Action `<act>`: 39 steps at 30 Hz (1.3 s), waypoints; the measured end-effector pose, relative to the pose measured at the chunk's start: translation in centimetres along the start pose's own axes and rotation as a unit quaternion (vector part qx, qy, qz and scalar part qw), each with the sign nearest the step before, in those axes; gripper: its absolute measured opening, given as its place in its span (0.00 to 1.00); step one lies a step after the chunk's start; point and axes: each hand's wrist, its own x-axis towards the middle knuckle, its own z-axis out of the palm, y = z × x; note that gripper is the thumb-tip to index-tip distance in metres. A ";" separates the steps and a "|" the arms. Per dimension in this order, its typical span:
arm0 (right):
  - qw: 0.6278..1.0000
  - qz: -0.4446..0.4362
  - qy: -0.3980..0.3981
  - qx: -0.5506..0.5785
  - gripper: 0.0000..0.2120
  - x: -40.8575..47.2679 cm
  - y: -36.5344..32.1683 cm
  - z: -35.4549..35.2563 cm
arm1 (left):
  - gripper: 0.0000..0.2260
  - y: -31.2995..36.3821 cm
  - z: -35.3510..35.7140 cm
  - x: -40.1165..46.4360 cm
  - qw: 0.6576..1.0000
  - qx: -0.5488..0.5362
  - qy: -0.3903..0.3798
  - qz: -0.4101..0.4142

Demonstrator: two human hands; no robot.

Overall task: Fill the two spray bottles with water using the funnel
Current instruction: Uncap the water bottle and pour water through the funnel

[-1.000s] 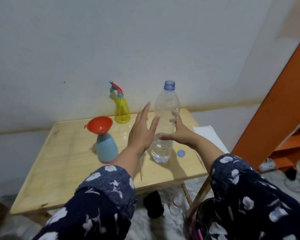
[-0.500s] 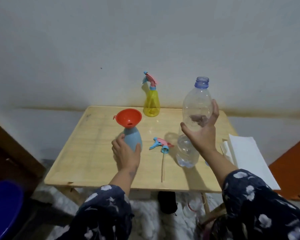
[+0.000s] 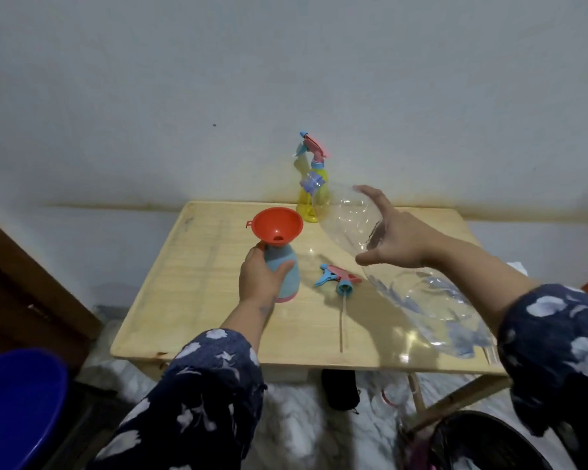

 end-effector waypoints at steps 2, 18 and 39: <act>0.999 0.023 -0.030 -0.031 0.51 -0.3 -0.4 -0.1 | 0.25 -0.2 -0.3 0.2 1.000 0.000 -0.015 0.007; 0.988 0.108 -0.075 -0.085 0.52 -1.3 -3.7 0.9 | 0.27 -1.8 -0.8 -0.2 0.997 -0.004 -0.036 0.071; 0.963 0.160 -0.131 -0.175 0.52 -1.5 -5.2 0.6 | 0.29 -2.8 -0.6 -0.4 0.993 -0.034 -0.051 0.099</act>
